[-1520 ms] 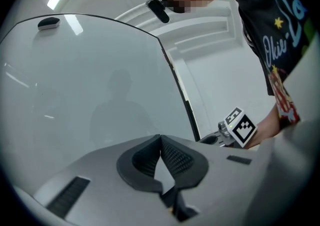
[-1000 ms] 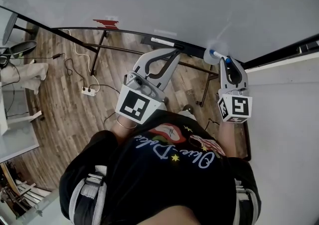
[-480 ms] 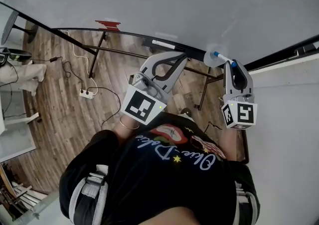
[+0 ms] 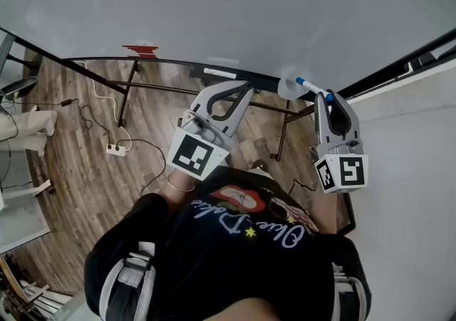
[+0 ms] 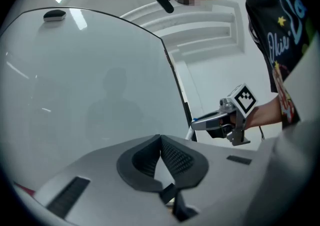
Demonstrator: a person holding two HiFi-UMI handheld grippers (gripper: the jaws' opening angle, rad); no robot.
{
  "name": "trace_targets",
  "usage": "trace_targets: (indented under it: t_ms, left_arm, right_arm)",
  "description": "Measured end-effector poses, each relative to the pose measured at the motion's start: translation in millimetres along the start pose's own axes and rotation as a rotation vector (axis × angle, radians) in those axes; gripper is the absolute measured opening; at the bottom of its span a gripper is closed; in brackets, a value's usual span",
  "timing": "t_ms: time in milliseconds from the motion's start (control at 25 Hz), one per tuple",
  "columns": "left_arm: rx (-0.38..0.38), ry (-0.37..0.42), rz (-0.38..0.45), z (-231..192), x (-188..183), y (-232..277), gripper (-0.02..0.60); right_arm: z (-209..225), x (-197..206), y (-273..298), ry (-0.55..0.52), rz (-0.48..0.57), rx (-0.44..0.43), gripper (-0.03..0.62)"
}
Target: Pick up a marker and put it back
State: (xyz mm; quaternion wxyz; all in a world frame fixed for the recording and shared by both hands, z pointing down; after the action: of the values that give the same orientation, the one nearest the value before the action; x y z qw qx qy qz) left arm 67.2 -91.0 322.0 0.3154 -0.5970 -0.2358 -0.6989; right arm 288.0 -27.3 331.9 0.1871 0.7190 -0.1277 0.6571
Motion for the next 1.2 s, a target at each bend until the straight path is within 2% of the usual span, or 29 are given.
trace_targets:
  t_ms: [240,600,760,1200]
  left_arm:
    - [0.006,-0.021,-0.01,4.1,4.2,0.8,0.005]
    - [0.049,0.01,0.008,12.9,-2.7,2.9,0.003]
    - [0.047,-0.021,0.004,14.8,-4.2,1.8,0.005]
    - [0.047,-0.011,0.004,18.1,-9.7,-0.2,0.005]
  right_arm:
    - [-3.1,-7.8,-12.1,-0.009,0.01,0.013,0.069]
    - [-8.0,-19.7,-21.3,-0.022,0.031,0.018,0.069]
    - [-10.5,-24.7,-27.4,-0.017,0.047,0.029,0.069]
    - [-11.9,-35.9,-38.9,-0.02,0.088,0.039,0.069]
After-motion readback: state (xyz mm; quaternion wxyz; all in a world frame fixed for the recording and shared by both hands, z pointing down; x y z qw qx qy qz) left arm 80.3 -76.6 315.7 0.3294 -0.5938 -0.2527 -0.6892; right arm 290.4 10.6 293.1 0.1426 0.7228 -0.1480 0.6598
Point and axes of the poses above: the fingertips, and each gripper's own axes: y forward along the fingers, z to its right, x out of its underside, the point moved 7 cm from there along -y, backward along the fingers, and after that the axes turned 15 degrees about -x, right-handed, at the moved point
